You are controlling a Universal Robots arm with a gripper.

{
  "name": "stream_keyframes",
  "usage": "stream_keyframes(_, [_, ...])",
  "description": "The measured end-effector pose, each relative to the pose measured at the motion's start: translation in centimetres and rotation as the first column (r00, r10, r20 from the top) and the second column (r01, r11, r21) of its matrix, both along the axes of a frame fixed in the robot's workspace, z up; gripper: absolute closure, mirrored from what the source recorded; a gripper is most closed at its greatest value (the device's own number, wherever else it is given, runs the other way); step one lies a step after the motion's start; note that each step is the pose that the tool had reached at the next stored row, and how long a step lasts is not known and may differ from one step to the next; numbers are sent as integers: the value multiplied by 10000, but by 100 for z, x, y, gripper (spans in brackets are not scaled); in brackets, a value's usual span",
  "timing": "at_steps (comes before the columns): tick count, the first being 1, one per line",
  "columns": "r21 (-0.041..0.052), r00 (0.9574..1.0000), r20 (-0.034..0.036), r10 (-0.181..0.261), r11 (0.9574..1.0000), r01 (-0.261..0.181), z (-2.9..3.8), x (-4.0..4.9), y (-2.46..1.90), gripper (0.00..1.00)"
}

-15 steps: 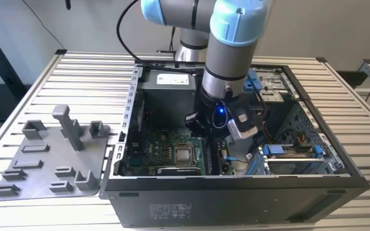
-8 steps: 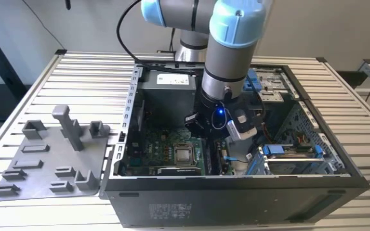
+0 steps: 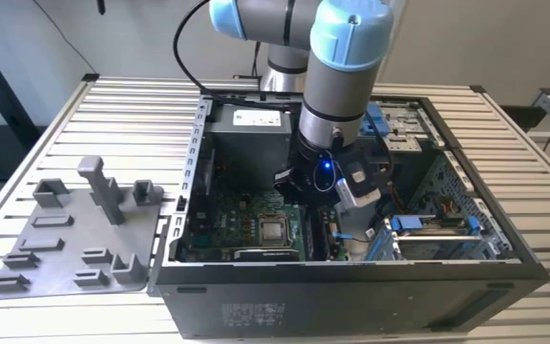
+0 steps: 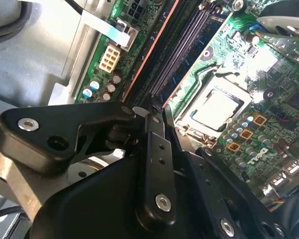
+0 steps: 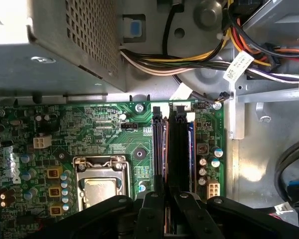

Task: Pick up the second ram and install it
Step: 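Insert the second ram into the second slot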

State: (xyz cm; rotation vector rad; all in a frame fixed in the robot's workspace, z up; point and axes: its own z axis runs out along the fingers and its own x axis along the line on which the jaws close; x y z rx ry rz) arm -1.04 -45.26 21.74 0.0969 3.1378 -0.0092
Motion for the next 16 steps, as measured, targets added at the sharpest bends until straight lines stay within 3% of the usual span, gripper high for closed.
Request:
stream_keyframes(8, [2,10000,0,13,10000,-13,-1,0,1,86])
stream_keyframes(16, [2,9990,0,454,9990,-454,-2,32,1,86])
